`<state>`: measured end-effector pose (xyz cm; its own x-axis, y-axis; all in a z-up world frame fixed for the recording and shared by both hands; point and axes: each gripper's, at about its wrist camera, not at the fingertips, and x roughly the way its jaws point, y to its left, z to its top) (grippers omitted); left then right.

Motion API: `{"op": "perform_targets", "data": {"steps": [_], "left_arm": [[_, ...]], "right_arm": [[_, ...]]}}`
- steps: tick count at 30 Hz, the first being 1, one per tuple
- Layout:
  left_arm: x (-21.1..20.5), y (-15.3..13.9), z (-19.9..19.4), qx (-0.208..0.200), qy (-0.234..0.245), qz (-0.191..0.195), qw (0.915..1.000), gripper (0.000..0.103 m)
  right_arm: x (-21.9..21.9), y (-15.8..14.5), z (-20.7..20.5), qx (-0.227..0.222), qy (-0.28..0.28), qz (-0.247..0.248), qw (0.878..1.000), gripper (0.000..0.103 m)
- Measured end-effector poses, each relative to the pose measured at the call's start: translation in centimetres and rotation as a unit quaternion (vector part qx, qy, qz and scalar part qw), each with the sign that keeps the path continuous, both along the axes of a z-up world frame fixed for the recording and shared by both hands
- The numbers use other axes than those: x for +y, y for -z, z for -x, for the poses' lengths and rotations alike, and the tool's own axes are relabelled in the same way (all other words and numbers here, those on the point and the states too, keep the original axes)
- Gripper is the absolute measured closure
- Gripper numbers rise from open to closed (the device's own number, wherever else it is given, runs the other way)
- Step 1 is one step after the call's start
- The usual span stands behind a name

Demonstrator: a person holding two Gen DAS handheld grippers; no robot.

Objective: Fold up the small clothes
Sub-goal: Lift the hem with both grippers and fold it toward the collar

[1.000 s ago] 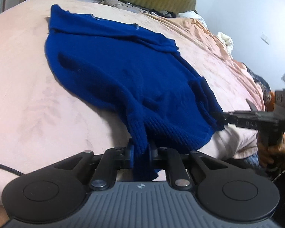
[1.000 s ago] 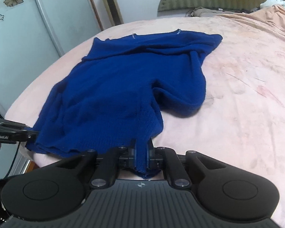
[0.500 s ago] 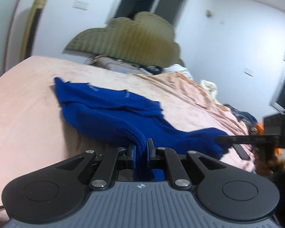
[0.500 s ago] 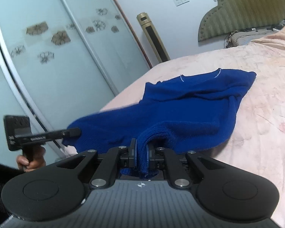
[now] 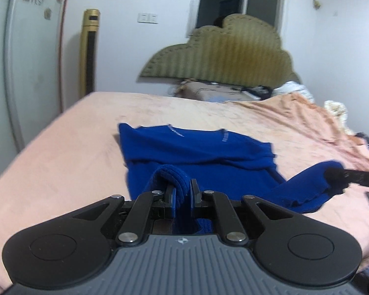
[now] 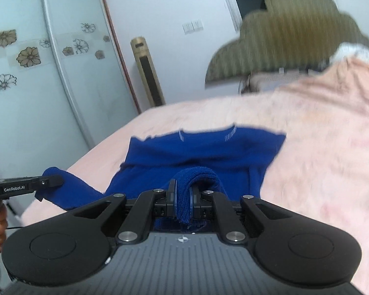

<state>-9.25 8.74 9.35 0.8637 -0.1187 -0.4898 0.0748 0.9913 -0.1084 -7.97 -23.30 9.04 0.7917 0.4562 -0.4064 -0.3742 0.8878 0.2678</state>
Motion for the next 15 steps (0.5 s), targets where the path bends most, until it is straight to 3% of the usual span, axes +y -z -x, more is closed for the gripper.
{"op": "perform_targets", "data": {"steps": [4,15], "left_arm": [[-0.7,-0.3,-2.1,0.014,-0.025,-0.010,0.9995,0.093],[-2.1,0.6,-4.8,0.033,-0.033,-0.038,0.9982,0.093]], "right_arm": [[1.0,-0.3,-1.7,-0.019,0.013,0.007,1.000,0.091],[1.5,1.1,-4.1,-0.001,0.042,0.000,0.999,0.091]]}}
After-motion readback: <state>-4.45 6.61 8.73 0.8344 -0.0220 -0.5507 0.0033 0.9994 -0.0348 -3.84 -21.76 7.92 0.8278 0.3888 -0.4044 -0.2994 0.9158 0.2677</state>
